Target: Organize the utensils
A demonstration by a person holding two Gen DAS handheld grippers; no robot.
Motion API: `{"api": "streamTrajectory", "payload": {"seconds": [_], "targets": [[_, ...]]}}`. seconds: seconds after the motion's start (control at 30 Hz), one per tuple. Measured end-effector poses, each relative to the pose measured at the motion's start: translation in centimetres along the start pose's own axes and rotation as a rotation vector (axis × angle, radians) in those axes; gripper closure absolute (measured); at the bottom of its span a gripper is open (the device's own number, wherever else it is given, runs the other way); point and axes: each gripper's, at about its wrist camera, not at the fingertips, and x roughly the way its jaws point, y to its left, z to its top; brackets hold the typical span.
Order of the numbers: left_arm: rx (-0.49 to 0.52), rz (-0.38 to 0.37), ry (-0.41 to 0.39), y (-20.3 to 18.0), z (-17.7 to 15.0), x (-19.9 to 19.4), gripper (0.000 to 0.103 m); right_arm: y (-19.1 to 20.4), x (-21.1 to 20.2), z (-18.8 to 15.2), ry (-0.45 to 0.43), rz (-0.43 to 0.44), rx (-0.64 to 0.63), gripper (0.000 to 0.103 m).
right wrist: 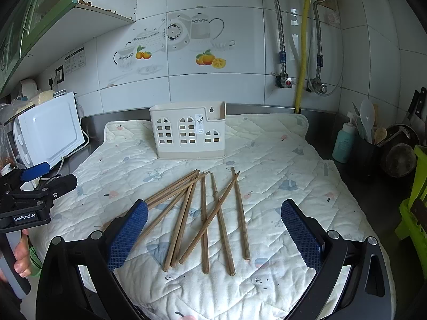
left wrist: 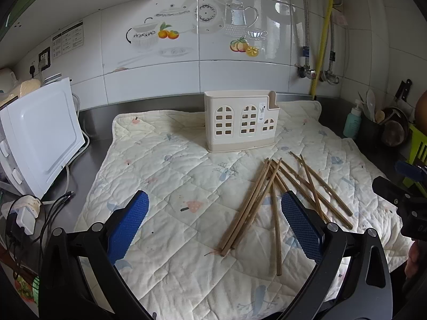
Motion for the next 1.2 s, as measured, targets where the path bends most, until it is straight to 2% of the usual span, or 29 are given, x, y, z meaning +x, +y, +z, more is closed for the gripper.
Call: {"api": "streamTrajectory", "payload": {"seconds": [0.53,0.73,0.97,1.2], "targets": [[0.001,-0.003,-0.002,0.1,-0.1,0.1,0.005,-0.2,0.0,-0.1,-0.005,0.0,0.008,0.006],[0.004,-0.033,0.013,0.3,-0.6,0.5,0.005,-0.3,0.1,-0.1,-0.002,-0.003,0.008,0.006],[0.004,-0.078,0.048,0.8,-1.6,1.7,0.008,-0.7,0.8,-0.6,0.019,-0.002,0.015,0.006],[0.083,-0.113,0.128,0.3,-3.3,4.1,0.013,-1.0,1.5,-1.6,0.041,-0.01,0.015,0.007]]}}
